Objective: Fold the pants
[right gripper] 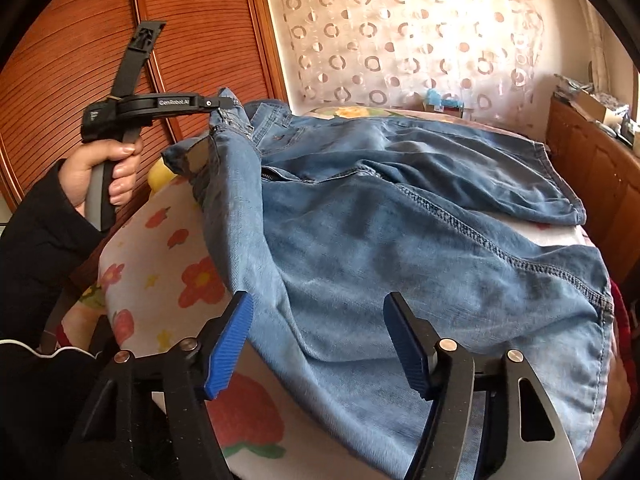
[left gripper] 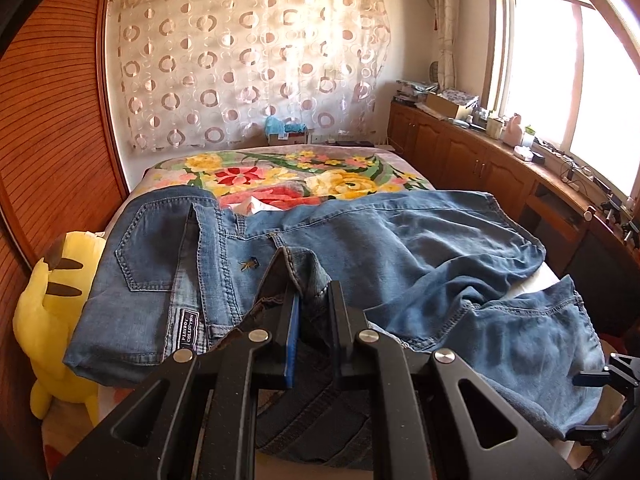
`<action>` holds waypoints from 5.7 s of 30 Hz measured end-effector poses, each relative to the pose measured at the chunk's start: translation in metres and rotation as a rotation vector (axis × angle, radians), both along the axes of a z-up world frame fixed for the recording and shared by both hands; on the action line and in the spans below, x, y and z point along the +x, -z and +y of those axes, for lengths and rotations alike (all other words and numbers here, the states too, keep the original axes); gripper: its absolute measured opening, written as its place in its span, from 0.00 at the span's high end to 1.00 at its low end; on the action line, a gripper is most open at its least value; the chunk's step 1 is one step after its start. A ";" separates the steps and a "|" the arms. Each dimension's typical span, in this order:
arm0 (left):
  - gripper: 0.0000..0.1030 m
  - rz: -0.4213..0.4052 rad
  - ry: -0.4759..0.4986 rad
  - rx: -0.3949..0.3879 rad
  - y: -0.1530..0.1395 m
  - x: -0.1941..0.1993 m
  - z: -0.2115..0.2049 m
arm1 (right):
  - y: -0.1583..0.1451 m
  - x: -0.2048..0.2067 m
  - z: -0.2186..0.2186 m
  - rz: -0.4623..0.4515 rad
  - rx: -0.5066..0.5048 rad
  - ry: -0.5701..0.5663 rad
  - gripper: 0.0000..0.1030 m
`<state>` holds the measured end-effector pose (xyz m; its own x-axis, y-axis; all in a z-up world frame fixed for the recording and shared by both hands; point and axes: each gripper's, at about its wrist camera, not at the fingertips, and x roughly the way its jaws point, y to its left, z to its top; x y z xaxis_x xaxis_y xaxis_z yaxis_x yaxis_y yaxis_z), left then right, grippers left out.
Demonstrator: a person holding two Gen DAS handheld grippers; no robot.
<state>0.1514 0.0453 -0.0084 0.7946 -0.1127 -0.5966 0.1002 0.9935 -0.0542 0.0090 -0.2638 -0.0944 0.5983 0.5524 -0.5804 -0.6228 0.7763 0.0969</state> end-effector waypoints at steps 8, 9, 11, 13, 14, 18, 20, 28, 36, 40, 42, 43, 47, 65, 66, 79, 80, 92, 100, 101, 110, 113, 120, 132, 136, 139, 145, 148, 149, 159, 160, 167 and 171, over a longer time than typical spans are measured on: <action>0.86 0.004 -0.018 -0.023 0.000 0.005 0.005 | 0.000 -0.003 0.000 0.011 -0.013 -0.009 0.39; 0.86 0.002 -0.020 -0.029 0.000 0.006 0.007 | 0.002 -0.002 0.001 0.017 -0.019 -0.009 0.44; 0.86 -0.003 -0.024 -0.042 -0.002 0.006 0.012 | 0.007 0.001 0.002 0.032 -0.032 -0.006 0.57; 0.86 -0.017 -0.023 -0.059 -0.006 0.004 0.016 | 0.013 0.005 0.003 0.049 -0.047 -0.009 0.73; 0.86 -0.024 -0.019 -0.070 -0.008 0.003 0.017 | 0.017 0.009 0.003 0.059 -0.048 -0.017 0.82; 0.86 -0.053 -0.009 -0.098 -0.012 0.004 0.019 | 0.023 0.024 -0.004 0.082 -0.041 -0.019 0.93; 0.86 -0.072 -0.012 -0.093 -0.014 0.004 0.020 | 0.011 0.031 -0.008 0.049 -0.042 -0.019 0.95; 0.86 -0.092 -0.007 -0.101 -0.017 0.010 0.029 | -0.033 0.074 -0.011 -0.062 -0.071 0.028 0.96; 0.86 -0.133 -0.024 -0.112 -0.023 0.015 0.036 | -0.049 0.098 0.005 -0.146 -0.107 0.056 0.96; 0.86 -0.158 -0.031 -0.115 -0.034 0.019 0.041 | -0.067 0.111 0.014 -0.213 -0.090 0.074 0.97; 0.86 -0.172 -0.041 -0.114 -0.040 0.023 0.046 | -0.078 0.117 0.021 -0.245 -0.087 0.079 0.97; 0.86 -0.177 -0.046 -0.115 -0.042 0.025 0.048 | -0.085 0.121 0.025 -0.266 -0.087 0.082 0.97; 0.86 -0.198 -0.078 -0.124 -0.049 0.036 0.061 | -0.105 0.132 0.046 -0.352 -0.108 0.077 0.97; 0.85 -0.069 -0.133 -0.125 -0.007 0.106 0.090 | -0.091 0.267 0.131 -0.340 -0.194 0.080 0.97; 0.85 -0.062 -0.134 -0.119 -0.006 0.109 0.089 | -0.091 0.272 0.132 -0.336 -0.193 0.077 0.97; 0.50 -0.028 -0.163 -0.079 0.004 0.120 0.097 | -0.087 0.306 0.130 -0.279 -0.222 0.059 0.97; 0.48 -0.023 -0.165 -0.075 0.004 0.120 0.098 | -0.086 0.308 0.129 -0.274 -0.224 0.060 0.97; 0.23 -0.012 -0.078 -0.082 0.002 0.109 0.059 | -0.091 0.339 0.137 -0.165 -0.295 0.086 0.73; 0.23 0.022 -0.025 -0.087 0.011 0.107 0.028 | -0.108 0.344 0.108 -0.019 -0.243 0.108 0.65; 0.23 0.024 -0.014 -0.092 0.013 0.106 0.024 | -0.113 0.338 0.102 -0.023 -0.229 0.107 0.65; 0.23 0.037 0.072 -0.054 0.034 0.103 -0.009 | -0.123 0.254 0.044 -0.044 -0.154 0.104 0.64; 0.23 0.045 0.091 -0.040 0.041 0.101 -0.015 | -0.124 0.228 0.027 -0.042 -0.140 0.124 0.46; 0.23 0.033 0.142 -0.040 0.045 0.091 -0.018 | -0.118 0.183 0.019 -0.010 -0.146 0.174 0.46; 0.23 0.019 0.161 -0.061 0.039 0.082 -0.016 | -0.101 0.150 0.044 0.086 -0.141 0.176 0.46; 0.23 0.035 0.166 -0.062 0.042 0.084 -0.015 | -0.091 0.160 0.046 0.133 -0.154 0.156 0.46; 0.23 0.043 0.167 -0.058 0.043 0.086 -0.016 | -0.084 0.166 0.048 0.136 -0.192 0.141 0.67; 0.23 0.057 0.166 -0.052 0.046 0.088 -0.018 | -0.105 0.184 0.026 0.080 -0.193 0.154 0.94; 0.23 0.060 0.164 -0.048 0.047 0.090 -0.019 | -0.123 0.199 0.008 0.031 -0.213 0.202 0.95; 0.23 0.061 0.163 -0.048 0.047 0.091 -0.020 | -0.128 0.205 0.002 0.015 -0.221 0.218 0.95; 0.23 0.029 0.146 -0.084 0.042 0.088 -0.011 | -0.147 0.257 -0.015 -0.109 -0.328 0.320 0.96; 0.23 0.029 0.141 -0.087 0.042 0.089 -0.010 | -0.146 0.262 -0.013 -0.119 -0.334 0.331 0.96; 0.23 0.039 0.125 -0.095 0.047 0.090 -0.008 | -0.135 0.319 -0.010 -0.148 -0.407 0.402 0.96; 0.23 0.045 0.122 -0.091 0.049 0.092 -0.008 | -0.127 0.351 0.000 -0.140 -0.436 0.438 0.96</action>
